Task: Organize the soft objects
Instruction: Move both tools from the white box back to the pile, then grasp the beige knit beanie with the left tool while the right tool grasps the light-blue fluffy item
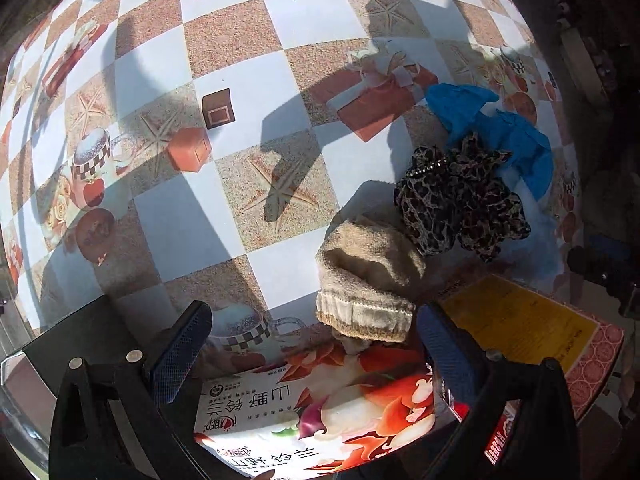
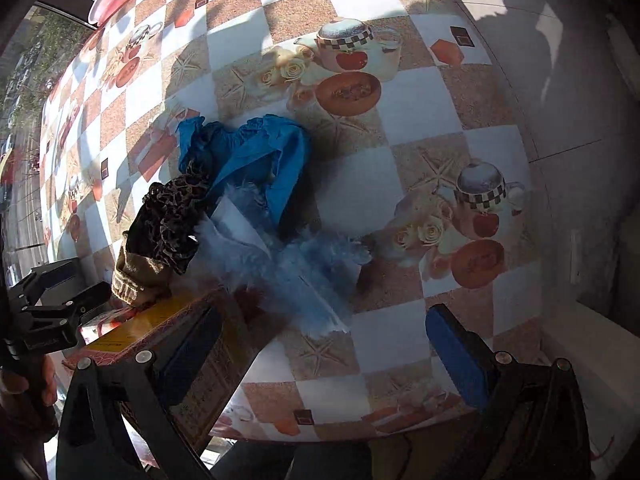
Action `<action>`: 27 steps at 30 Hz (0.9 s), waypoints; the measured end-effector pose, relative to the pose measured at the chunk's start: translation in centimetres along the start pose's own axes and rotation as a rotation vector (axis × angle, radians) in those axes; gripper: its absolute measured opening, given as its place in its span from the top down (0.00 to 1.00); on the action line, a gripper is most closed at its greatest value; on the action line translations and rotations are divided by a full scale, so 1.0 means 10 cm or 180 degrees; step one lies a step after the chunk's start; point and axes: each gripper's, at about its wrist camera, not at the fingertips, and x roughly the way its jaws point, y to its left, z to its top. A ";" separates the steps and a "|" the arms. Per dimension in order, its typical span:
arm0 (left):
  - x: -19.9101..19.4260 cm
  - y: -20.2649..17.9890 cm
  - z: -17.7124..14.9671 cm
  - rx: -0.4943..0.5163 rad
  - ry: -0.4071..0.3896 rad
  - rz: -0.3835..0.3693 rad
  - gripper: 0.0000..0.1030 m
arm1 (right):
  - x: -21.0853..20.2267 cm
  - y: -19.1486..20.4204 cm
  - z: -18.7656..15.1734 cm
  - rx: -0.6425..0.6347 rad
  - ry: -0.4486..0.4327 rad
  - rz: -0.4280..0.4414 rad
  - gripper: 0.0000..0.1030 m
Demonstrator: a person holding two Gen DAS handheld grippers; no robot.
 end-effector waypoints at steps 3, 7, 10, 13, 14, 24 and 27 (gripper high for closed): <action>0.13 -0.04 0.07 -0.0013 0.0121 -0.0016 0.00 | 0.22 0.08 0.11 -0.0135 0.0125 0.0051 0.00; 0.29 -0.08 0.12 0.0001 0.0242 0.0161 0.00 | 0.49 0.20 0.15 -0.0370 0.0277 -0.0103 0.00; 0.36 -0.06 0.12 -0.0080 0.0279 0.0189 0.00 | 0.55 0.01 0.14 -0.0202 0.0257 -0.0265 0.00; 0.40 -0.04 0.10 -0.0073 0.0277 0.0238 0.00 | 0.58 -0.36 0.04 0.0087 0.0321 -0.0527 0.00; 0.41 -0.05 0.09 -0.0068 0.0280 0.0238 0.00 | 0.57 -0.51 -0.01 0.0175 0.0323 -0.0620 0.00; 0.52 -0.19 0.07 0.0005 0.0346 0.0300 0.00 | 0.23 -0.27 -0.07 -0.0671 -0.0272 -0.0492 0.00; 0.53 -0.22 0.06 0.0028 0.0364 0.0333 0.00 | 0.46 -0.08 0.05 -0.0899 -0.0155 -0.0526 0.00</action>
